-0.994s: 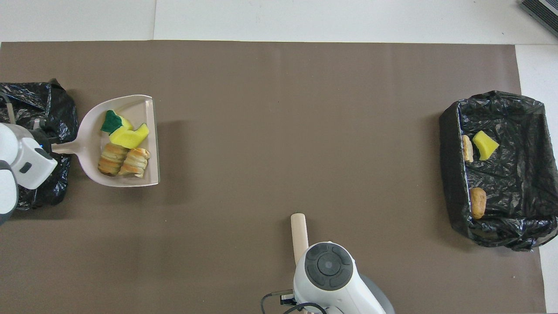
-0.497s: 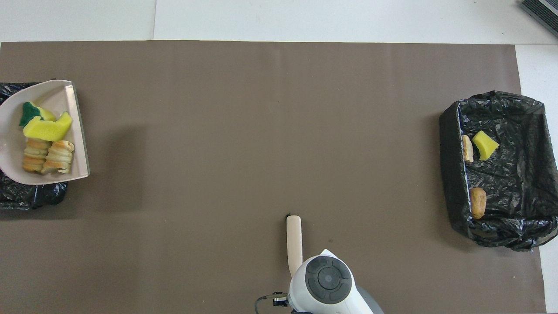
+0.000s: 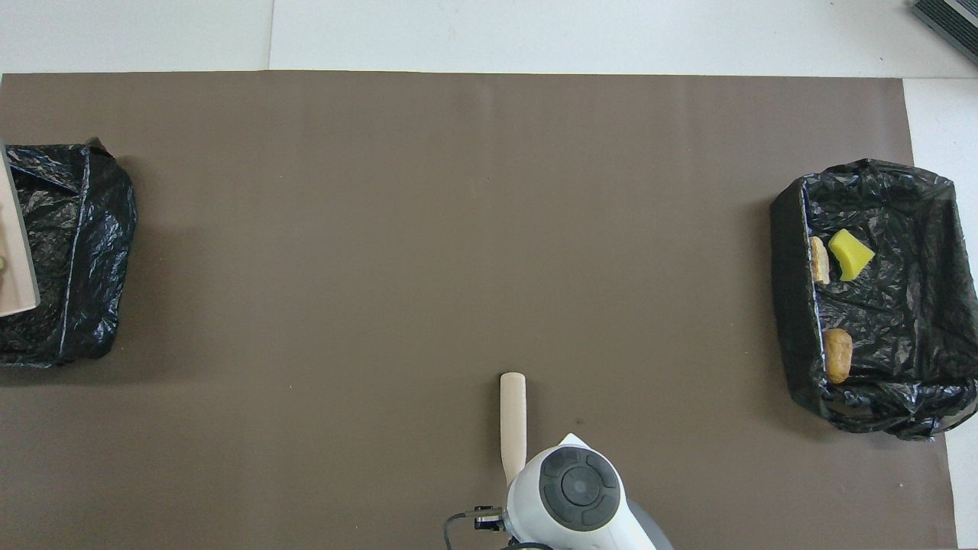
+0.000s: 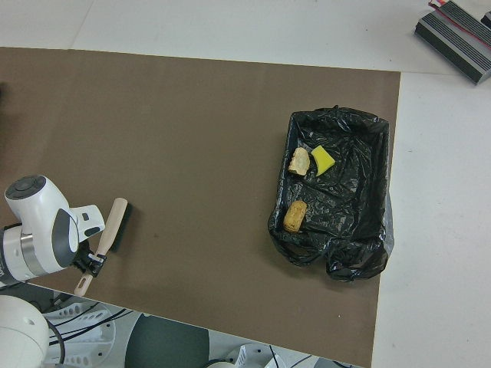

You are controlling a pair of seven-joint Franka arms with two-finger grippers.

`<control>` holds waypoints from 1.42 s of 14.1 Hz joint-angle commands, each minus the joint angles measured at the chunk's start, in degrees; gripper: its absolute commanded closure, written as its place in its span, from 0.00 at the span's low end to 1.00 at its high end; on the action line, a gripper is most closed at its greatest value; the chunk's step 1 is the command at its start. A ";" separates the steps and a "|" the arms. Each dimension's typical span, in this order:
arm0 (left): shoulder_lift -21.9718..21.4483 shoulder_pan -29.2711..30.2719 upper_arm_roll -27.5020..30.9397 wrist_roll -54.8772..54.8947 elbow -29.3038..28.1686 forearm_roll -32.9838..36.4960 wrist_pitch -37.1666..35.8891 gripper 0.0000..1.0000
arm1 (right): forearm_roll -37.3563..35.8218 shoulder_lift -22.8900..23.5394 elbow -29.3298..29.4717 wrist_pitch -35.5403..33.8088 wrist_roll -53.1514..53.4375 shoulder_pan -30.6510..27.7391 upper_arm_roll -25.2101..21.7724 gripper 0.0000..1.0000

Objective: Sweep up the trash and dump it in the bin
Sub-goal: 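Tip the dustpan over the bin with the left gripper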

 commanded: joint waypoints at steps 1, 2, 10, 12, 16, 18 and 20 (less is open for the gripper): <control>4.87 5.23 0.27 3.96 6.29 -1.26 -0.53 1.00 | 1.03 2.25 -0.27 2.86 -0.56 0.40 0.12 1.00; 6.45 5.77 0.10 7.28 6.74 -0.82 1.57 1.00 | 1.03 2.25 -0.27 2.86 -1.17 0.40 0.12 1.00; 12.79 3.40 -3.49 4.52 5.34 23.38 16.36 1.00 | 1.20 4.80 2.62 2.51 -0.83 0.05 0.03 0.76; 12.18 3.31 -5.17 -1.88 4.99 32.10 15.75 1.00 | 1.21 5.50 3.59 2.68 -0.21 -0.12 0.03 0.76; 11.82 3.31 -6.15 -5.68 4.98 41.34 16.01 1.00 | 1.12 5.51 3.60 2.68 -1.17 -0.12 0.03 0.07; 11.65 3.22 -6.76 -9.80 4.98 46.96 15.31 1.00 | 1.03 5.94 4.73 2.42 -1.18 -0.04 0.03 0.00; 11.04 3.31 -6.76 -12.71 4.98 52.33 15.22 1.00 | 0.85 7.00 6.14 1.72 -1.18 -0.12 -0.06 0.00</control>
